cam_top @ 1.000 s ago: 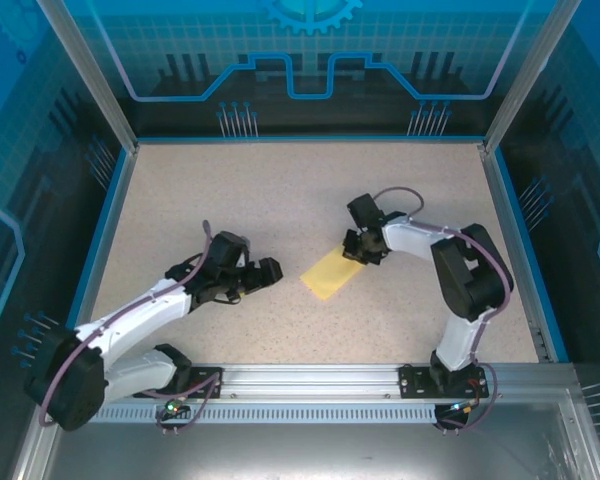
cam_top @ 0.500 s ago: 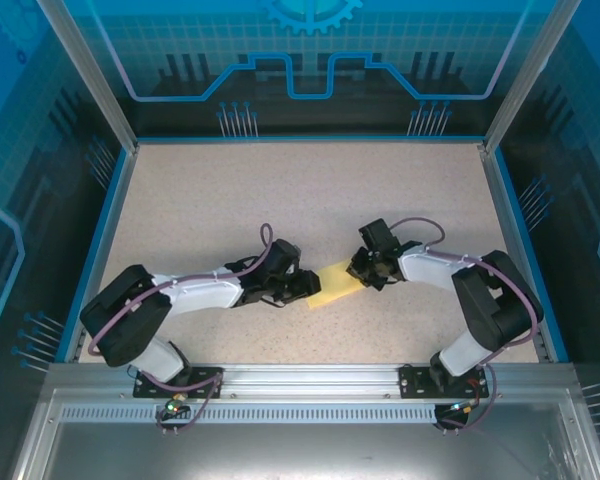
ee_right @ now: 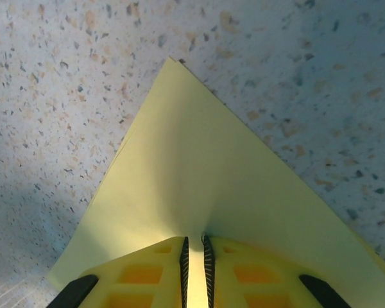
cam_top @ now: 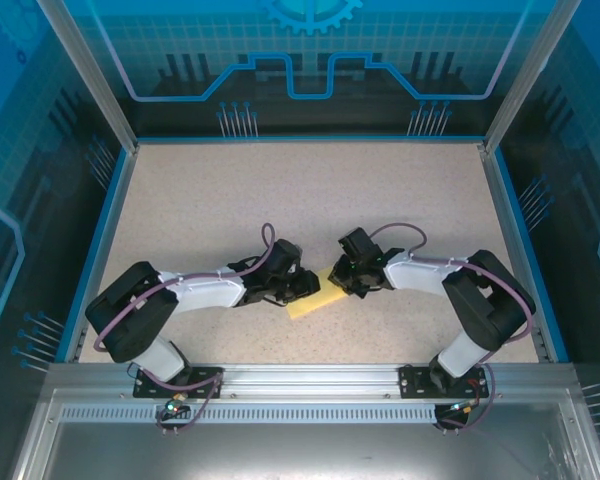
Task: Fold a paper plane with a square sheet of paper (pick it up from the middle)
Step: Rotate the paper at the bottom-center of the table, then first fold in half a square sheet of paper at the center of the table.
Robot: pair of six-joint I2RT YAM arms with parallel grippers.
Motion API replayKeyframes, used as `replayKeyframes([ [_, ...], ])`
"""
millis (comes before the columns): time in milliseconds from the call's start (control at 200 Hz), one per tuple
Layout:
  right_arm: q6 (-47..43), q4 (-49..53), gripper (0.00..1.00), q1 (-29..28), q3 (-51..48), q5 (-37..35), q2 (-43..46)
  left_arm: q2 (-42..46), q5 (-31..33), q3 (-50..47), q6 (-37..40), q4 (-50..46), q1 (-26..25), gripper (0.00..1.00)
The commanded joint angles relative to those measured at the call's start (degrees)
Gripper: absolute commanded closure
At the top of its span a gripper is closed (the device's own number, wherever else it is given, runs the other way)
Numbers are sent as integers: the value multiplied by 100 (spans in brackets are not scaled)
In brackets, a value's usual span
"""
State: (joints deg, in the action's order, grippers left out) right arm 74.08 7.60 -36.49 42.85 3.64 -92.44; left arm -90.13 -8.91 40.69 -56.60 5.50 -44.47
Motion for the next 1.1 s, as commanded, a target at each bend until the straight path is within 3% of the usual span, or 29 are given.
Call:
replayKeyframes([
  [0, -355, -112, 83, -42, 123, 135, -26, -143, -146, -135, -54, 101, -41, 77],
  [165, -1134, -480, 83, 49, 77, 819, -24, -281, -173, -149, -45, 25, -38, 84],
  [495, -2254, -988, 87, 147, -609, 1791, 511, -255, -70, -193, 3, -141, -53, 86],
  [795, -2203, -1588, 89, 108, -1048, 2225, 721, -266, 28, -150, 34, -294, -80, 88],
  [1090, -2198, -1830, 99, 46, -1043, 2362, 497, -343, 100, -79, 79, -440, -80, 90],
])
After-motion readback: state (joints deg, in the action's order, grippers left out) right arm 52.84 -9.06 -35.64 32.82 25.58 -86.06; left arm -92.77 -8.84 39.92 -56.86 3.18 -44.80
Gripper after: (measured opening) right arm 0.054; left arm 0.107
